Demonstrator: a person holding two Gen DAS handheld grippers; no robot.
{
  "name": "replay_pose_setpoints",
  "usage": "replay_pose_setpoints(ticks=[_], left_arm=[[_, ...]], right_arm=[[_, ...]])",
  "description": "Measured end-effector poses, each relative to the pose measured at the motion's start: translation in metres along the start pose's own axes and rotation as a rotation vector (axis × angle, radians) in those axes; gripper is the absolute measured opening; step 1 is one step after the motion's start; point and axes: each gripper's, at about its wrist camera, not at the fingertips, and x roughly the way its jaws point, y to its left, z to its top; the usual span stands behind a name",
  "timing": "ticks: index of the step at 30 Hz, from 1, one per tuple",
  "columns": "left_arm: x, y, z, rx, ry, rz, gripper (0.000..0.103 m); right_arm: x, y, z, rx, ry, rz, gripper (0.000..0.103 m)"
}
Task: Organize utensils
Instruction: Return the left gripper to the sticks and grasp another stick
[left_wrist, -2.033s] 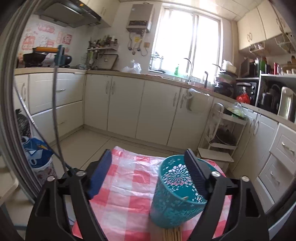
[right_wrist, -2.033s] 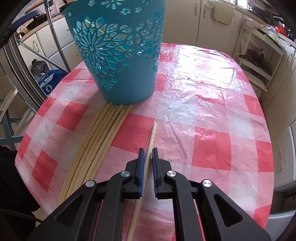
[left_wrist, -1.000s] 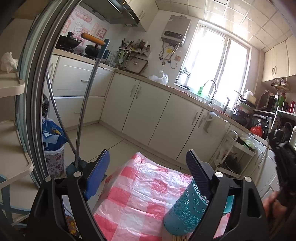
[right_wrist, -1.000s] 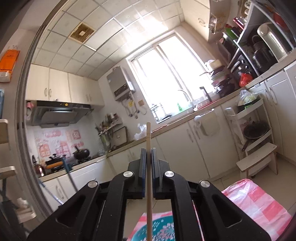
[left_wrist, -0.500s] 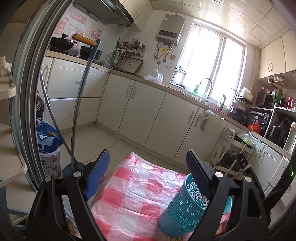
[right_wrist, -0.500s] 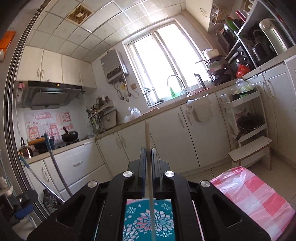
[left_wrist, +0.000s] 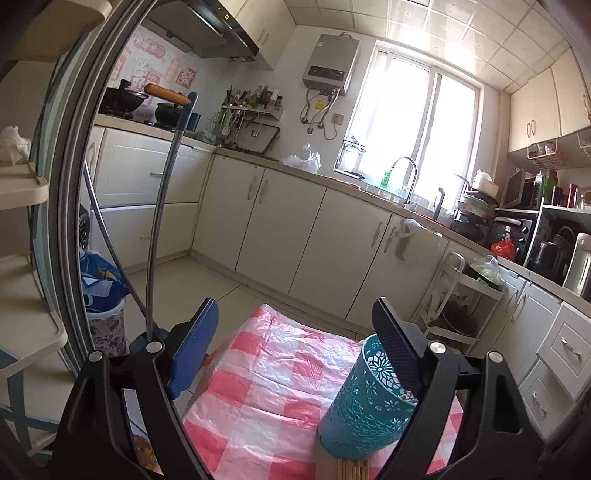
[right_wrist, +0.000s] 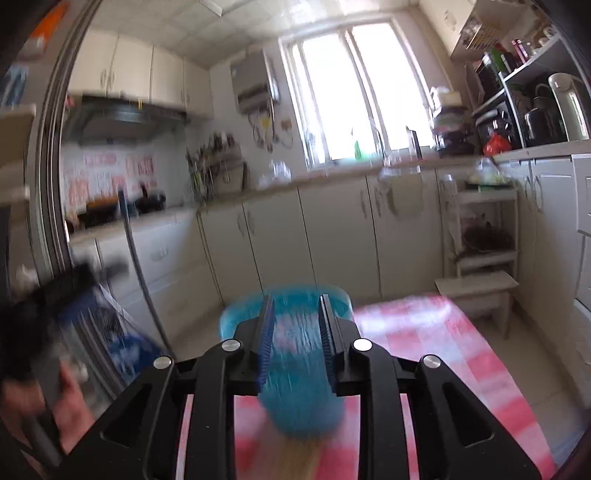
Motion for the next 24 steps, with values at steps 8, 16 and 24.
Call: replay_pose_setpoints(ticks=[8,16,24], left_arm=[[-0.008,0.011,-0.013,0.009,0.081,0.017,0.083],[0.016,0.02,-0.045,0.064,0.305,0.044,0.084],[0.044,0.011,-0.074,0.126,0.477,0.043,0.084]], right_arm=[[0.059,-0.006,-0.087,-0.064,0.513,-0.069,0.016],[0.088,-0.005,-0.108,-0.04,0.574,-0.068,0.016],[0.081,0.002,-0.103,-0.016,0.57,-0.01,0.016]])
